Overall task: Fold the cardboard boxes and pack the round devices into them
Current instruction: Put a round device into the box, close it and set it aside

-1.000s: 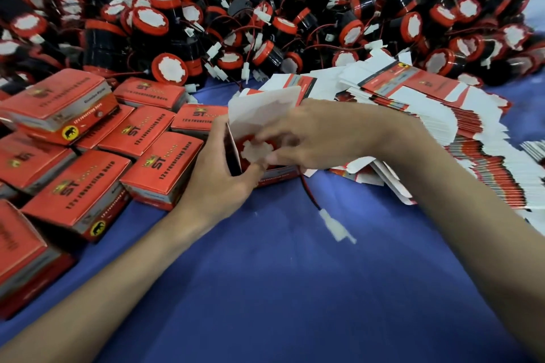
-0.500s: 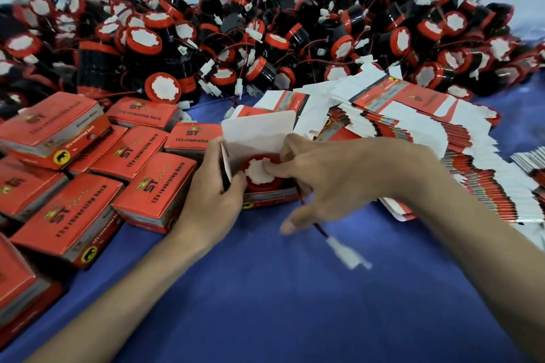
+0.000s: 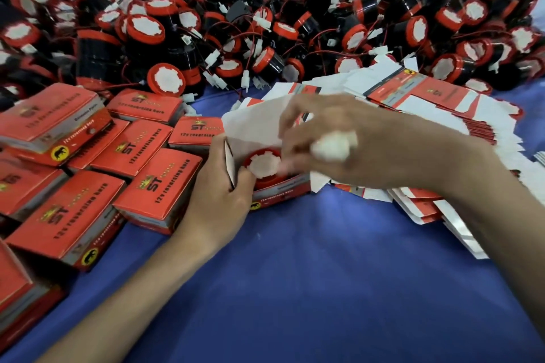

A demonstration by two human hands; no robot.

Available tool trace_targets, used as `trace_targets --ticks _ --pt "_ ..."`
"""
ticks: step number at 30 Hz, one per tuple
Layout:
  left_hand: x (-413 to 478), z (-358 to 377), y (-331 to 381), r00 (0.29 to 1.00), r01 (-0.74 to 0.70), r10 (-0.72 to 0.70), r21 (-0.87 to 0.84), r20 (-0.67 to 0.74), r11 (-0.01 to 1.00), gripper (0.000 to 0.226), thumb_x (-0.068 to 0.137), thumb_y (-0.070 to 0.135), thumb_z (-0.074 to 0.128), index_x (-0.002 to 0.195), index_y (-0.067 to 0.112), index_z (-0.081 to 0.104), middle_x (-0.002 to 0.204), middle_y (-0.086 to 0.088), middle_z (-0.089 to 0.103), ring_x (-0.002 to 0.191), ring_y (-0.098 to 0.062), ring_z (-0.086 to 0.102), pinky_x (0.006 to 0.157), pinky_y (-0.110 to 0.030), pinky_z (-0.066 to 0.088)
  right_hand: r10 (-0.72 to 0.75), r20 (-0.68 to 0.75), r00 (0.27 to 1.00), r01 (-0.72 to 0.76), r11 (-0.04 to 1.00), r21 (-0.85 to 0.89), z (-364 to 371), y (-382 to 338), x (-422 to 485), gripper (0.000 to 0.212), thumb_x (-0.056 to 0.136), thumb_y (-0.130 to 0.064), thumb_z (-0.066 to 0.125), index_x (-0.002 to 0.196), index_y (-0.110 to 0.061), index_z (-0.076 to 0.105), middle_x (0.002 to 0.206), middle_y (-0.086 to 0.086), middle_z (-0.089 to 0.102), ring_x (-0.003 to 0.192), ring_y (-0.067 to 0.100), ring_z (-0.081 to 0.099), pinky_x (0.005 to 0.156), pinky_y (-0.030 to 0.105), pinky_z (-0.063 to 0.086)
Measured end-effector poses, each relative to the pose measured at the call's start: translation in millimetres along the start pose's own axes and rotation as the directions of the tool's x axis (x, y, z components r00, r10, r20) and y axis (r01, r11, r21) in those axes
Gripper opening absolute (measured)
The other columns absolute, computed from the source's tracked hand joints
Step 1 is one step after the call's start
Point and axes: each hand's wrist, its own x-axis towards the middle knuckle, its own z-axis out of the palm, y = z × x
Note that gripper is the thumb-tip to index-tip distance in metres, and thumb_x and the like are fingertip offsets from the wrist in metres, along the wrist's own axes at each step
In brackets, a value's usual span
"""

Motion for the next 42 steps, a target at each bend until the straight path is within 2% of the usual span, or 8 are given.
trace_targets --ticks 6,11,15,21,26,31,38,42 --pt "-4.2 -1.7 1.6 1.0 0.006 -0.006 0.009 0.006 1.0 0.035 0.08 0.016 0.034 0.111 0.022 0.049 0.104 0.008 0.062 0.094 -0.003 0.058 0.08 -0.021 0.048 0.204 -0.376 0.904 -0.279 0.947 -0.158 18.6 -4.3 18.2 0.025 0.095 -0.025 0.057 0.106 -0.004 0.067 0.102 0.015 0.062 0.091 0.032 0.061 0.079 0.042 0.047" --pt "-4.1 -1.3 -1.6 0.999 -0.043 0.042 0.055 0.026 0.998 0.03 0.081 0.011 0.034 0.106 0.017 0.05 0.094 0.01 0.061 0.085 -0.005 0.059 0.072 -0.016 0.045 0.067 -0.52 0.852 -0.279 0.897 -0.343 48.0 -26.0 18.5 0.034 0.049 0.004 0.085 0.07 -0.004 0.06 0.057 0.01 0.057 0.042 0.026 0.05 0.047 0.021 0.01" --pt "-0.9 -1.8 -4.0 0.994 -0.107 0.104 0.081 0.04 0.991 0.026 0.086 0.011 0.036 0.1 0.016 0.058 0.094 0.012 0.06 0.089 -0.006 0.057 0.08 -0.026 0.045 0.129 -0.306 0.943 -0.23 0.919 -0.322 64.5 -29.9 23.9 0.012 0.09 -0.018 0.051 0.091 -0.016 0.039 0.091 0.009 0.061 0.069 0.03 0.051 0.055 0.032 0.021" --pt "-2.0 -4.1 -6.3 0.998 -0.063 0.063 -0.007 0.03 0.998 0.029 0.082 0.009 0.04 0.107 0.022 0.048 0.095 0.015 0.063 0.092 -0.005 0.061 0.081 -0.028 0.047 0.146 -0.255 0.956 -0.214 0.941 -0.263 62.5 -29.4 17.5 0.039 0.089 -0.026 0.047 0.127 -0.018 0.045 0.117 0.008 0.054 0.086 0.024 0.05 0.065 0.03 0.03" --pt "-4.1 -1.7 -6.4 0.995 -0.089 0.087 0.047 0.041 0.995 0.016 0.093 0.024 0.037 0.106 0.025 0.046 0.094 0.02 0.062 0.09 -0.002 0.06 0.081 -0.023 0.047 0.152 -0.105 0.983 -0.178 0.93 -0.321 54.2 -19.4 21.2 0.028 0.097 -0.026 0.039 0.114 -0.018 0.06 0.114 0.004 0.053 0.099 0.018 0.048 0.086 0.034 0.042" --pt "-5.2 -0.2 -5.6 0.992 -0.121 0.118 0.111 0.033 0.986 0.009 0.097 0.036 0.035 0.092 0.03 0.04 0.077 0.036 0.055 0.073 0.01 0.053 0.068 -0.007 0.038 0.163 0.062 0.985 -0.137 0.942 -0.305 50.7 -18.3 24.2 0.03 0.099 -0.028 0.039 0.118 -0.019 0.06 0.124 0.004 0.035 0.112 0.025 0.041 0.104 0.039 0.03" --pt "-3.5 -1.9 -6.7 0.992 -0.118 0.115 0.064 0.055 0.991 0.012 0.098 0.04 0.033 0.097 0.031 0.041 0.08 0.03 0.054 0.074 0.003 0.053 0.069 -0.021 0.041 0.182 -0.086 0.98 -0.199 0.935 -0.295 53.8 -22.3 21.1 0.043 0.093 -0.03 0.044 0.13 -0.009 0.044 0.139 0.005 0.038 0.117 0.025 0.042 0.096 0.034 0.032" --pt "-3.2 -2.0 -8.1 0.99 -0.138 0.135 0.102 0.034 0.985 0.021 0.097 0.046 0.032 0.094 0.027 0.042 0.078 0.018 0.053 0.072 -0.004 0.053 0.067 -0.023 0.04 0.242 -0.193 0.951 -0.289 0.916 -0.278 50.2 -25.0 20.7 0.024 0.087 -0.036 0.051 0.097 -0.015 0.047 0.114 0.004 0.055 0.1 0.029 0.055 0.073 0.033 0.035"
